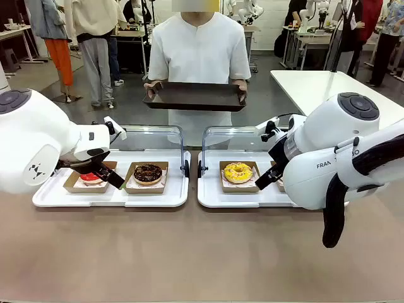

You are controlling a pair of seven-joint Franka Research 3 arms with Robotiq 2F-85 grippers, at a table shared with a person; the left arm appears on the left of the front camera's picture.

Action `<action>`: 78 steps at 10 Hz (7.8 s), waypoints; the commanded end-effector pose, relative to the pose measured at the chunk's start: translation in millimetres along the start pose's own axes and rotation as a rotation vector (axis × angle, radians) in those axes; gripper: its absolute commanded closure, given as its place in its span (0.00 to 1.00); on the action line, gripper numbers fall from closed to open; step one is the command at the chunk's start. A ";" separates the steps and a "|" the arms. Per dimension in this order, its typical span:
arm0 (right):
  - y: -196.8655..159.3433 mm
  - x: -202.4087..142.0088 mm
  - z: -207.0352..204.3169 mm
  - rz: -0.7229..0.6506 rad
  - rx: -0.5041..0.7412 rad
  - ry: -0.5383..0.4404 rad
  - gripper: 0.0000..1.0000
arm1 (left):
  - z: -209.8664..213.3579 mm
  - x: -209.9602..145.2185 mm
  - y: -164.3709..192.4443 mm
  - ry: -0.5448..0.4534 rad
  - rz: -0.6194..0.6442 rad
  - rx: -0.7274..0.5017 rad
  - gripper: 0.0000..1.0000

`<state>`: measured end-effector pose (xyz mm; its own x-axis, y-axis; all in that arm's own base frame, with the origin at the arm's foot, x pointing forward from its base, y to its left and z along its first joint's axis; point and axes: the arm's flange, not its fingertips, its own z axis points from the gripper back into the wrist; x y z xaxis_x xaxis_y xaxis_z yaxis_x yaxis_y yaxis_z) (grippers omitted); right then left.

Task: Provide the desired donut to the person.
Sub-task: Pick up and lift the Paper togo box containing the Donut pointed at by the person.

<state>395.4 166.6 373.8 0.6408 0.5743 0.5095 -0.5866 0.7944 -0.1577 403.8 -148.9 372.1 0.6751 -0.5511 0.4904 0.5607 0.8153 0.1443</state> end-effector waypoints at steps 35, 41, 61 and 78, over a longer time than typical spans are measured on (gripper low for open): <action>-179.3 39.7 223.6 0.144 0.965 -0.366 0.00 | 200.5 110.7 141.5 -0.093 -0.128 -0.879 0.00; -259.7 -8.8 224.4 0.282 0.968 -0.614 0.00 | 196.4 72.8 208.7 -0.474 -0.189 -1.039 0.00; -291.6 -79.5 236.0 -0.075 0.602 -0.500 0.00 | 228.6 42.3 232.4 -0.362 -0.166 -0.777 0.00; -296.9 -78.6 236.8 -0.061 0.614 -0.506 0.00 | 225.5 26.9 241.7 -0.278 -0.198 -0.732 0.00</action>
<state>402.2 -161.5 580.8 0.4649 0.2567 0.8473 -0.8191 0.4880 0.3016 448.9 74.2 611.9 0.4437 -0.5349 0.7190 0.8928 0.3331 -0.3031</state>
